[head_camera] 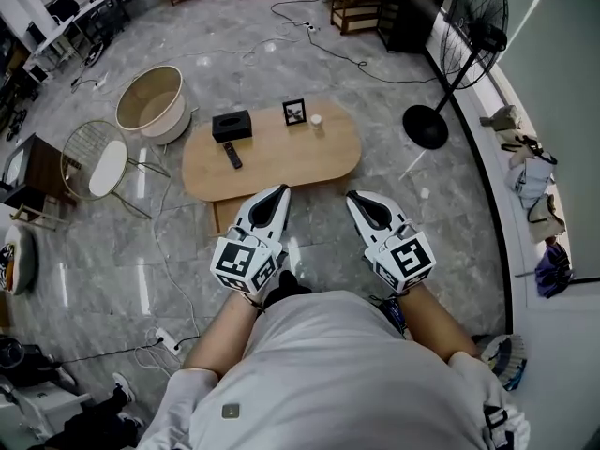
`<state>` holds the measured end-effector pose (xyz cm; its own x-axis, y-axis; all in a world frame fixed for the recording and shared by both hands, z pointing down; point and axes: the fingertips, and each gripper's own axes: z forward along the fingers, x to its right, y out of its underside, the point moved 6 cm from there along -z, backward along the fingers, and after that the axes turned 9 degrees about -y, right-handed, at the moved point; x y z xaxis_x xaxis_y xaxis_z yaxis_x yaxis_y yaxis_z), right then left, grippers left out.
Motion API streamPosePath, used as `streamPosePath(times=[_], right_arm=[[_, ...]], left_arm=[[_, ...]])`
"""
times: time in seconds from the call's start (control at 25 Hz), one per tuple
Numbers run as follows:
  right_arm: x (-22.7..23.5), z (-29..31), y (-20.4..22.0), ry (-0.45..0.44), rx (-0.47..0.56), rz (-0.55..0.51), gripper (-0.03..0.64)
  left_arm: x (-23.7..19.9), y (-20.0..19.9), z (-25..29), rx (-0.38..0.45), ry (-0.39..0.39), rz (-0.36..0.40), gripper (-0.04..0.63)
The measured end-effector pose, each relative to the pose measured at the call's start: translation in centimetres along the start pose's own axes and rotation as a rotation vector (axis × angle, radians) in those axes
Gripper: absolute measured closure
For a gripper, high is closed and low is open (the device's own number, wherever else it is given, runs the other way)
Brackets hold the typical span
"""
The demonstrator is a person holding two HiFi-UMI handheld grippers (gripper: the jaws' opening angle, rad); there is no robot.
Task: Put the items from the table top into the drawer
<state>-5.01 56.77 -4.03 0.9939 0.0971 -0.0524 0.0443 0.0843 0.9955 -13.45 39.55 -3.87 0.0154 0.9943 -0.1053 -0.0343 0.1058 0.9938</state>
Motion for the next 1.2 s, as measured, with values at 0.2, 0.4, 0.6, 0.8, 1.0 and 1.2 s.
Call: streamPosePath(times=[0.2, 0.4, 0.6, 0.8, 1.0, 1.2], right_arm=[[-0.4, 6.6, -1.1, 0.012, -0.007, 0.0, 0.592], [-0.6, 11.8, -1.2, 0.016, -0.015, 0.017, 0.591], [0.3, 14.9, -0.4, 0.009, -0.034, 0.025, 0.592], [2.6, 17.5, 0.1, 0.01, -0.035, 0.036, 0.591], [6.3, 20.2, 0.7, -0.016, -0.03, 0.03, 0.591], [11.5, 22.6, 0.8, -0.041, -0.034, 0.025, 0.591]], left_arm=[[-6.1, -1.7, 0.4, 0.0, 0.035, 0.018, 0.586], [-11.9, -2.9, 0.7, 0.0, 0.036, 0.028, 0.586], [-15.1, -2.5, 1.8, -0.006, 0.03, 0.022, 0.586], [-17.1, -2.3, 3.7, -0.009, 0.028, 0.023, 0.586], [-19.0, -1.9, 6.8, -0.011, 0.001, 0.026, 0.586], [-20.4, -2.1, 11.2, -0.02, -0.03, 0.022, 0.586]])
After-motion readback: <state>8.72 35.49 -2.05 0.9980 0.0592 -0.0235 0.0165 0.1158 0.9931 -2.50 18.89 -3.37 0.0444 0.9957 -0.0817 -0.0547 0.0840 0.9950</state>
